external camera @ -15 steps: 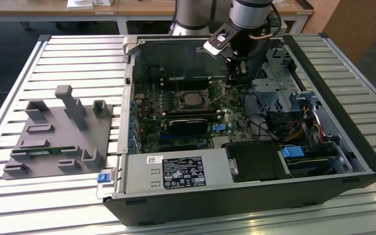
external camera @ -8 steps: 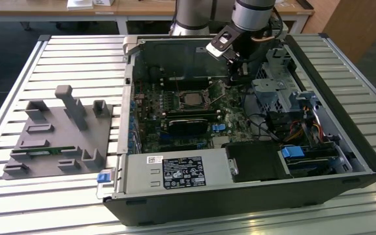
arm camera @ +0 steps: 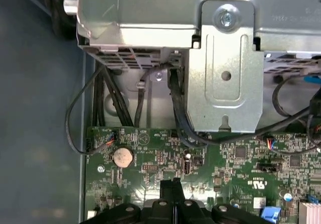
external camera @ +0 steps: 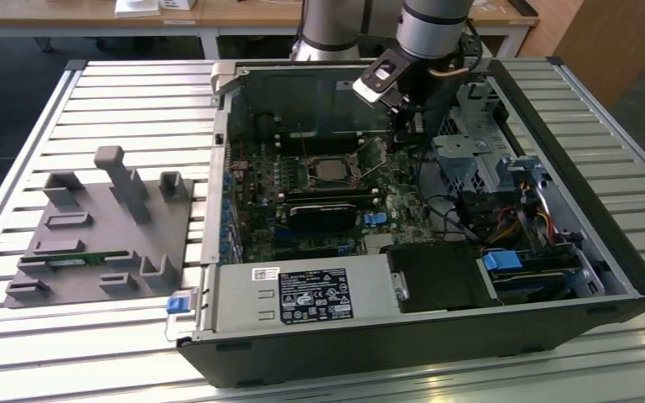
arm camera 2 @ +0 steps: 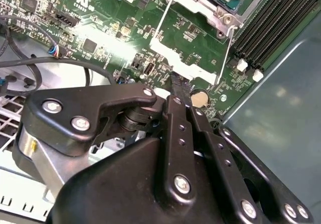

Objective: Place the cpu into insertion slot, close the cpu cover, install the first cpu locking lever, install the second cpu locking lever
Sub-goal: 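Close the cpu cover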

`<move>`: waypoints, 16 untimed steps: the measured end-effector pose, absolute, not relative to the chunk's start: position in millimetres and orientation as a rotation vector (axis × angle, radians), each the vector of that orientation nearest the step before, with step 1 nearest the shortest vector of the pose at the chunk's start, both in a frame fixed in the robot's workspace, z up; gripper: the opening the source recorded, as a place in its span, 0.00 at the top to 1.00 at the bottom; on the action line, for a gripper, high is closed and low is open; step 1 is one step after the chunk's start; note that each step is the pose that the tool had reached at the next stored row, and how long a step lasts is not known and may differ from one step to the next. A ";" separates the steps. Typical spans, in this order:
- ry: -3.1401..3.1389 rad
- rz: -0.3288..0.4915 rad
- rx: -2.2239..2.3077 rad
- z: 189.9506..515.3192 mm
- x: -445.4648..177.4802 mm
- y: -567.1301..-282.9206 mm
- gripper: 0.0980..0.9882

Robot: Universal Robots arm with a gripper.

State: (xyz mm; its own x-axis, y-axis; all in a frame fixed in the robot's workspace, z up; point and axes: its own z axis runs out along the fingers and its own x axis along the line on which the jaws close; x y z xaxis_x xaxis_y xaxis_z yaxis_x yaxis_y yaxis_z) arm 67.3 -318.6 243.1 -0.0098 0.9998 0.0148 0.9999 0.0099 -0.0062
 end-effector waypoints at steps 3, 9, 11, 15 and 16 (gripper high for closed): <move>-2.222 -0.009 -2.200 242.7 65.2 -318.6 0.99; -2.222 -0.009 -2.200 242.7 63.4 -318.6 0.99; -2.222 -0.009 -2.200 242.7 62.9 -318.6 0.99; -2.222 -0.009 -2.200 242.7 61.0 -318.6 0.99; -2.222 -0.009 -2.200 242.7 60.4 -318.6 0.99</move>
